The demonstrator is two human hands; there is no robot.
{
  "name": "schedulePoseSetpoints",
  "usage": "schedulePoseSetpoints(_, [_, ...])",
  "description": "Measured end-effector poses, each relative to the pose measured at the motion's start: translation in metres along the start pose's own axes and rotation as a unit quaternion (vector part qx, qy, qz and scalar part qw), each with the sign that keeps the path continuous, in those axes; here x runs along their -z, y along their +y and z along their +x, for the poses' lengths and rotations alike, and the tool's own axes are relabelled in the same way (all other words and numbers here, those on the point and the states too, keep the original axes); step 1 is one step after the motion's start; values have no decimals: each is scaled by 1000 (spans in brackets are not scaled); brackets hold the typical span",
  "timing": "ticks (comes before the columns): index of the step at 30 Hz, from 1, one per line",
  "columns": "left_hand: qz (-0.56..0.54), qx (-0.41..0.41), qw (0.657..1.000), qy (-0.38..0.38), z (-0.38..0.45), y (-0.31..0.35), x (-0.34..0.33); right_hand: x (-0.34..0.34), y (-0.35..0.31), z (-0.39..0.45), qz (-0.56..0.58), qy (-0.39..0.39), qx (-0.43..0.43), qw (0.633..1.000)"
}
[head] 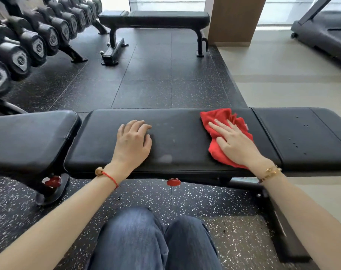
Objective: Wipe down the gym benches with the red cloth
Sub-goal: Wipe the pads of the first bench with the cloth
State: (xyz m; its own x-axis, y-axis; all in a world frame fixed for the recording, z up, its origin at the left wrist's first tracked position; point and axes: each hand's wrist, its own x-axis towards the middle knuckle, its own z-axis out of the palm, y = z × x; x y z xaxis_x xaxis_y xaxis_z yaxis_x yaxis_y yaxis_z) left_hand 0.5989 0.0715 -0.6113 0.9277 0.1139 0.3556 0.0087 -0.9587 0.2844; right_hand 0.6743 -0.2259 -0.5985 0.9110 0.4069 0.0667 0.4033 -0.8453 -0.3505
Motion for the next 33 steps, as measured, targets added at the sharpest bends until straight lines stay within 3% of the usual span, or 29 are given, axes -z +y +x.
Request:
schedulePoseSetpoints(5, [17,53,998,31,-10,-32,2,-14,-34,70,-36,-3,-55,998])
schedulePoseSetpoints(11, [1,72,996,52,-11,-34,-5,-49,-117,52,-27,-14,102,994])
schedulePoseSetpoints(15, [1,65,996,56,-12,-36,-6,-40,-100,1,-4,-5,148,989])
schedulePoseSetpoints(21, [6,73,996,48,-13,-31,-6,-15,-29,18,5,14,22,1000])
schedulePoseSetpoints(25, [15,81,996,44,-12,-28,-6,-20,-47,74,-31,5,-24,999])
schedulePoseSetpoints(30, [7,85,995,51,-12,-28,-4,-51,-124,67,-25,-24,97,995])
schedulePoseSetpoints(33, [-1,83,995,53,-13,-30,-5,-54,-129,29,-5,-20,148,989])
